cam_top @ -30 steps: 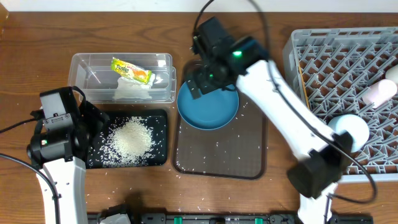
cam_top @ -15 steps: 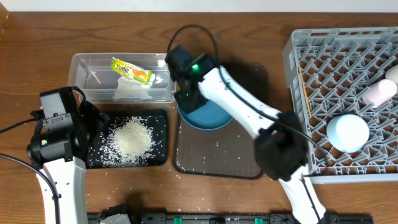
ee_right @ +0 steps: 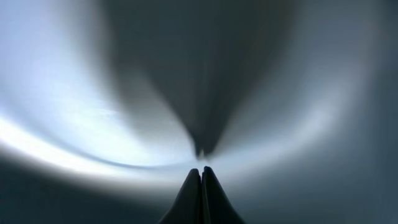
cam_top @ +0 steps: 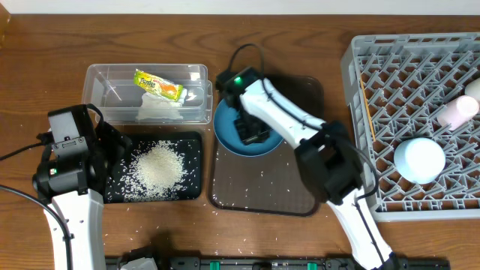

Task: Sort waste into correct bins and load items into the dishwasher rack
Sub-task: 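Move the right gripper left over the blue plate on the brown tray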

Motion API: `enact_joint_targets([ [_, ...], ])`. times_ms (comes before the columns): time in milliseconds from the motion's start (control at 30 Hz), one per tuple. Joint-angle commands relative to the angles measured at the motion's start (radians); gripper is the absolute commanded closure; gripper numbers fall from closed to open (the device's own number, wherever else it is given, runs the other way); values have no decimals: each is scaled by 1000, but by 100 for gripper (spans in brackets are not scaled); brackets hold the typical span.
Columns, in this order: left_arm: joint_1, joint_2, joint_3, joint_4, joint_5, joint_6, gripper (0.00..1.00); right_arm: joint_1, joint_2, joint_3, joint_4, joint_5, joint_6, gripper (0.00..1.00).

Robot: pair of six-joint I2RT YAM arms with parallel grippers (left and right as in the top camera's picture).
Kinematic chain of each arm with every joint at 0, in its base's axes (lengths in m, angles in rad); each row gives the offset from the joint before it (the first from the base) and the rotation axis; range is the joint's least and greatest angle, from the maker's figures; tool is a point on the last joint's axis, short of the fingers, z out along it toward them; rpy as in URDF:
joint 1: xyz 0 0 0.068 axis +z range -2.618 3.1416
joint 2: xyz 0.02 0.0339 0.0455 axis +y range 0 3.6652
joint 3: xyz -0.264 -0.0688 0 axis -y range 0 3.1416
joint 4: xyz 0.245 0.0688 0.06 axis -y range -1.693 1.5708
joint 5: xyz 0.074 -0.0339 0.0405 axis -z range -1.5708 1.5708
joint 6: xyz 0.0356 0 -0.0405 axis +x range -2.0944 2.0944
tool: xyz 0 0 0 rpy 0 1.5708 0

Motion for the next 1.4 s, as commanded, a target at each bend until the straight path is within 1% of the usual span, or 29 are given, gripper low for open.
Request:
enact_joint_targets([
  [0, 3, 2, 7, -6, -16, 2, 4, -55, -5, 8, -46, 37, 39, 99],
  [233, 3, 2, 7, -6, -16, 2, 4, -109, -11, 8, -164, 47, 39, 99],
  [333, 3, 2, 7, -6, -16, 2, 4, -115, -34, 8, -186, 72, 40, 99],
  [433, 3, 2, 7, -6, -16, 2, 4, -126, -72, 8, -227, 124, 75, 99],
  [567, 3, 2, 7, -6, -16, 2, 3, -148, -152, 8, -284, 196, 122, 99],
  [700, 3, 2, 7, -6, -16, 2, 4, -166, -266, 8, -283, 192, 125, 99],
  [767, 3, 2, 7, -6, -16, 2, 4, -170, -332, 8, -259, 159, 122, 99],
  [800, 3, 2, 7, -6, -16, 2, 4, -169, -365, 8, -239, 134, 98, 98],
  [833, 3, 2, 7, -6, -16, 2, 4, -166, -392, 8, -220, 108, 70, 94],
  [867, 3, 2, 7, -6, -16, 2, 4, -160, -422, 8, -194, 63, 34, 78],
  [900, 3, 2, 7, -6, -16, 2, 3, -154, -443, 8, -172, 21, 10, 55],
  [933, 3, 2, 7, -6, -16, 2, 4, -145, -461, 8, -145, -34, -21, 20],
  [967, 3, 2, 7, -6, -16, 2, 4, -137, -473, 8, -124, -80, -44, 1],
  [1067, 3, 2, 7, -6, -16, 2, 3, -98, -481, 8, -58, -205, -99, 1],
  [1200, 3, 2, 7, -6, -16, 2, 3, -48, -460, 3, -13, -217, -99, 1],
  [1367, 3, 2, 7, -6, -16, 2, 4, 26, -410, 2, 56, -229, -21, 1],
])
